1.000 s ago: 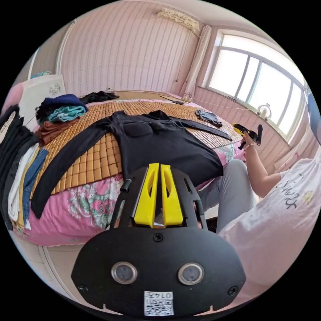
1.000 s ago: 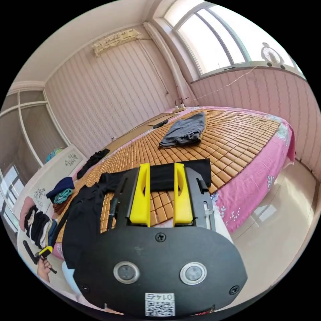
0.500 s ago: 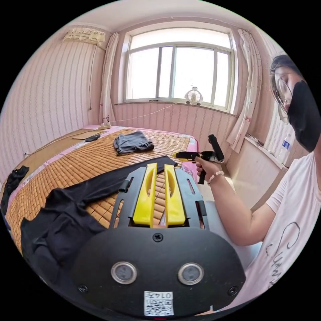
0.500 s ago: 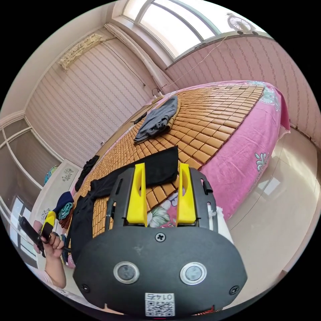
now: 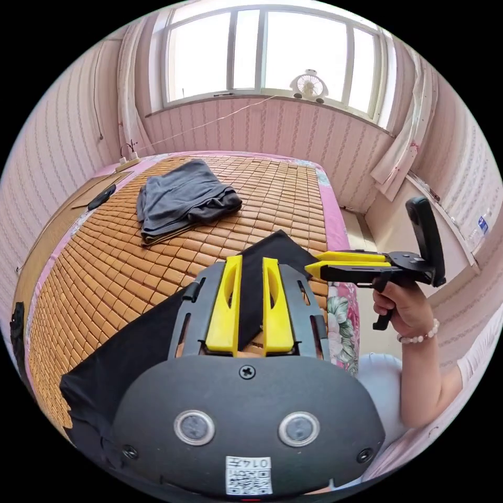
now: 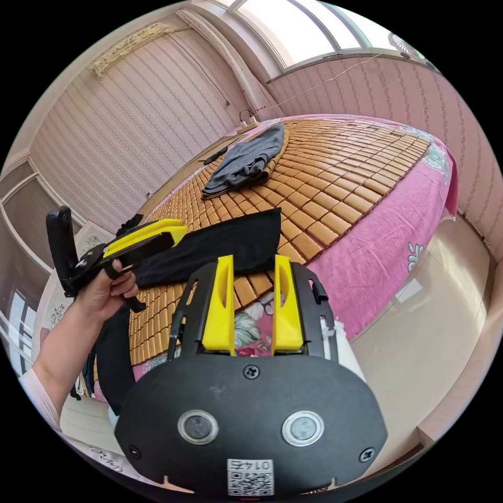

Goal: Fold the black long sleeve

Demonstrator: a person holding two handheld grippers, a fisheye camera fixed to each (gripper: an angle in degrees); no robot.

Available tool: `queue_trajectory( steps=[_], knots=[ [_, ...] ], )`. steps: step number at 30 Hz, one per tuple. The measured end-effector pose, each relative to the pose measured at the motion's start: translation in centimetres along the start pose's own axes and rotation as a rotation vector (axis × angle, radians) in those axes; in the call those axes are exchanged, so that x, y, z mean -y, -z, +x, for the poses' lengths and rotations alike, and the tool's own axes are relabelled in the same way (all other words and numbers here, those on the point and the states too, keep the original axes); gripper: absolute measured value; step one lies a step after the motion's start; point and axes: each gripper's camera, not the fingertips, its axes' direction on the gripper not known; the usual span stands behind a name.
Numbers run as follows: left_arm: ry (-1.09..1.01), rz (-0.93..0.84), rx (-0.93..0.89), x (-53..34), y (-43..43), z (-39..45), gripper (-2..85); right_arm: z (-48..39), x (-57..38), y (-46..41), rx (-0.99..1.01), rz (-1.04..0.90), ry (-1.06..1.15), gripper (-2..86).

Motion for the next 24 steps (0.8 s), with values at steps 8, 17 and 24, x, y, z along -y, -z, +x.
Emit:
queue_trajectory(
  steps=[8,17,24],
  knots=[
    [-0.065,-0.178,0.156,3.2,-7.7,0.8,5.6,2.3,-0.9,-0.5,0.016,-0.004,-0.059,1.7],
    [-0.069,-0.088,0.185,2.8,-3.9,0.9,-0.9,4.3,-4.9,2.4,0.221,0.197,-0.014,0.5],
    [0.02,0.129,0.207,-2.2,10.9,-2.7,-0.9,2.9,-9.8,5.2,0.513,0.395,0.183,0.3]
  ],
)
